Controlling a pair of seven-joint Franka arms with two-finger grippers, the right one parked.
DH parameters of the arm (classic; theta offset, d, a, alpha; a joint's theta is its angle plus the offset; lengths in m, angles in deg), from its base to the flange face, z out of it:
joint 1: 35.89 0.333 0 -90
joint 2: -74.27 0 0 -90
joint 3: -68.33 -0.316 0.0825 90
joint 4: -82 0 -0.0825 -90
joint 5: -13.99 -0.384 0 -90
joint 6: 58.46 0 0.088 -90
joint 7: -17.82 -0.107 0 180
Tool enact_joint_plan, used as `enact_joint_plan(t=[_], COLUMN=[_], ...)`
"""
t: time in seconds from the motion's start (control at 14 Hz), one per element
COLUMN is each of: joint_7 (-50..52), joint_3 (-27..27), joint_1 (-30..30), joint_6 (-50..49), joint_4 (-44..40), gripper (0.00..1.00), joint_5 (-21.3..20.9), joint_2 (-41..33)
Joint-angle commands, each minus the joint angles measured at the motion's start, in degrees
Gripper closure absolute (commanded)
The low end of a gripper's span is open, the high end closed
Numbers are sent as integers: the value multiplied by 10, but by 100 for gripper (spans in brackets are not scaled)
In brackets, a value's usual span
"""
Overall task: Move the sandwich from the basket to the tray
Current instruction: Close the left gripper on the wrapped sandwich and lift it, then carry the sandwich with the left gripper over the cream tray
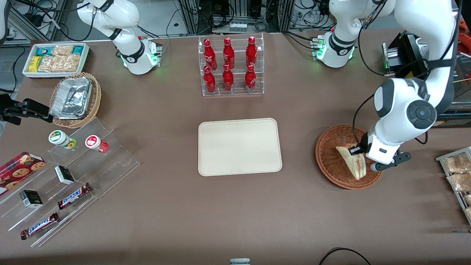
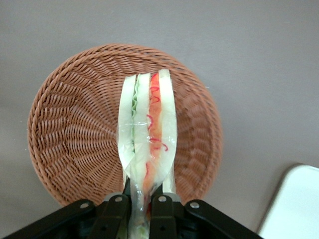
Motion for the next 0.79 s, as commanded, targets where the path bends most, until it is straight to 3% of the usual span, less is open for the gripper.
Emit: enact_joint_plan(t=[0.0,0.14,0.71], joint_7=[12,17,115], joint_3=[-1,-1,0], joint_1=[-48,-86,-230], joint_6=[-71,-109,-108], joint_4=[-63,-96,-159], gripper=[100,100,100], joint_5=[-6,-5,-6], joint_2=[0,7,68])
